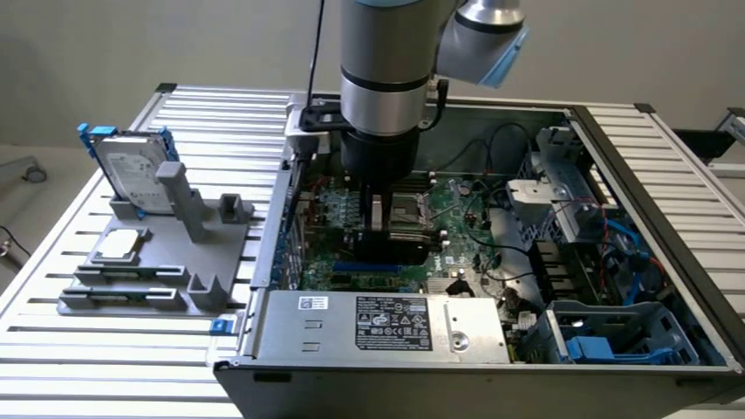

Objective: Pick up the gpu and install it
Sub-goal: 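Insert the gpu into the slot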

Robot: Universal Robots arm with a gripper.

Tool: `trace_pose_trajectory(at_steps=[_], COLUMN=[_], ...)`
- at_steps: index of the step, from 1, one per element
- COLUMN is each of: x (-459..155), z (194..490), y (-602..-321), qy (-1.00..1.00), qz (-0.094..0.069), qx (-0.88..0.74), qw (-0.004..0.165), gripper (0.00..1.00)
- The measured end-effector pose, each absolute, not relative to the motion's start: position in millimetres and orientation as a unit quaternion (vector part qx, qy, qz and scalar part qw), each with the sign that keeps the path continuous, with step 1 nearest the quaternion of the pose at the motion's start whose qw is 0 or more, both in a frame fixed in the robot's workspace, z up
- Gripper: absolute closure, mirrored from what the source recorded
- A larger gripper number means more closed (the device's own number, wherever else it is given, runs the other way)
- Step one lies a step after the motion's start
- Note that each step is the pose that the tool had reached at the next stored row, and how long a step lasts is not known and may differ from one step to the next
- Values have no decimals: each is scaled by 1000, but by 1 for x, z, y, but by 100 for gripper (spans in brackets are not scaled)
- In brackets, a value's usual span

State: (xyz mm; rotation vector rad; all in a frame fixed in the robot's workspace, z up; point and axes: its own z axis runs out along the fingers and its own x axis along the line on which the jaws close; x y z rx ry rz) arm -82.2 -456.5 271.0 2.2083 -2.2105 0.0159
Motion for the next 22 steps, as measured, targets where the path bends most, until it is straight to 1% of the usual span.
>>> trace_pose_trajectory(at_steps=[22], x=[-87], z=[262], y=[-457], qy=[-698], qz=[3], qx=[716], qw=[7], gripper=[74])
